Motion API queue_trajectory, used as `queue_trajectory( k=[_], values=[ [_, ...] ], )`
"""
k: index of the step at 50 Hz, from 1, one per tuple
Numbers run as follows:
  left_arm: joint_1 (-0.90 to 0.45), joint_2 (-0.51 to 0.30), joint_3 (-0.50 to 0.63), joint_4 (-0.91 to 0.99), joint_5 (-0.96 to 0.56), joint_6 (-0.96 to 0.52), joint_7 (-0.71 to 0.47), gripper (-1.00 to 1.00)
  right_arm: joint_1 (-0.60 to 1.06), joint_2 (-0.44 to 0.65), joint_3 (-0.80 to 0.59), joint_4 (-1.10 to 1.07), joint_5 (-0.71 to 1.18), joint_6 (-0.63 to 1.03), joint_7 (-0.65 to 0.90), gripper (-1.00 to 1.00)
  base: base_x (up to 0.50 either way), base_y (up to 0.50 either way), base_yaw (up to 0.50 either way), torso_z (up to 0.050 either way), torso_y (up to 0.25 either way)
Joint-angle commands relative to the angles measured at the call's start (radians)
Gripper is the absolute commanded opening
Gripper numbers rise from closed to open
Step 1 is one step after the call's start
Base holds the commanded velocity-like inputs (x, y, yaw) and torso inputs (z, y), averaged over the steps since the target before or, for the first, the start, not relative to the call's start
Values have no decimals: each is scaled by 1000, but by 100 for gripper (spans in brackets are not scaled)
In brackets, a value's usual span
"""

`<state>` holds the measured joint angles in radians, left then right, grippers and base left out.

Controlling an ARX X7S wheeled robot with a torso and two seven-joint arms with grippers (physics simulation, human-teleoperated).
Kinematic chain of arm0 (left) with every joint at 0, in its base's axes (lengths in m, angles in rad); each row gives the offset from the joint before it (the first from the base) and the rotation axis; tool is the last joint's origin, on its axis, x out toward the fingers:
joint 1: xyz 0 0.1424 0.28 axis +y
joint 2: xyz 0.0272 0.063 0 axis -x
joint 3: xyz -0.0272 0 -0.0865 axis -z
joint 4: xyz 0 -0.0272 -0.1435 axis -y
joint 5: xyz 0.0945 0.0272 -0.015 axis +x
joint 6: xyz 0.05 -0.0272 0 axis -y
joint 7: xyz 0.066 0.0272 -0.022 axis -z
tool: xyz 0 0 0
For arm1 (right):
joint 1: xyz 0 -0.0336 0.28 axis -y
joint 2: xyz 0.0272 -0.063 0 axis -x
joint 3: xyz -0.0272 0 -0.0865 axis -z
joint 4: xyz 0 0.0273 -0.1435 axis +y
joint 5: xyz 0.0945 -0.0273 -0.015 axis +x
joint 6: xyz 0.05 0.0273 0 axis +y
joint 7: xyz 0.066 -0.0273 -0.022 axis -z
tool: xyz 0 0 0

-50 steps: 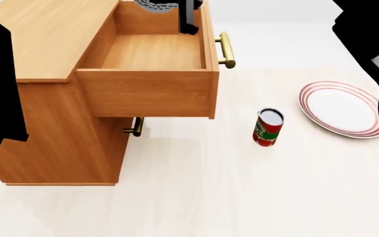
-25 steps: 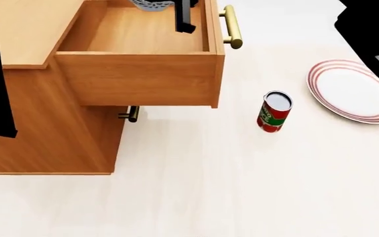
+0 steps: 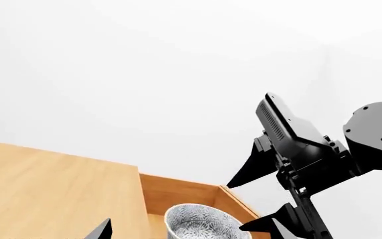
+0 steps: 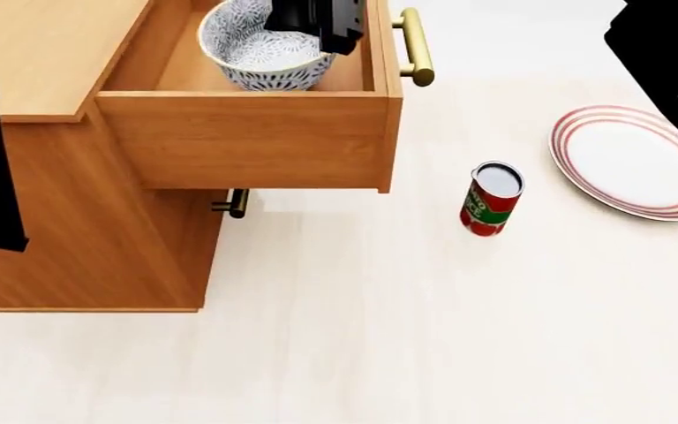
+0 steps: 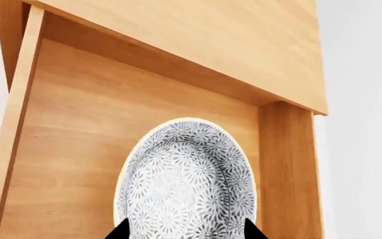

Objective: Put the bowl in the top drawer of the cabinet.

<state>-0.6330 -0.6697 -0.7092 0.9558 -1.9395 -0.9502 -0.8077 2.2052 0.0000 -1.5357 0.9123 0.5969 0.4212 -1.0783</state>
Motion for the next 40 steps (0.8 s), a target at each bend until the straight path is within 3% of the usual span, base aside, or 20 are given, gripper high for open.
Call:
queue_trajectory(
  k=[1,14,40],
  values=[
    [7,-9,-7,6,-20,10,-14,100,-3,0,2,4,-8,3,-17,100,0,0,0,0,0],
    [8,-6,-6,6,-22,10,-13,100,15,0,4,8,7,6,-39,100,0,0,0,0,9],
    [4,17,3,-2,13,-8,11,100,29,0,21,159,106,-119,-46,100,0,0,0,0,193]
  ],
)
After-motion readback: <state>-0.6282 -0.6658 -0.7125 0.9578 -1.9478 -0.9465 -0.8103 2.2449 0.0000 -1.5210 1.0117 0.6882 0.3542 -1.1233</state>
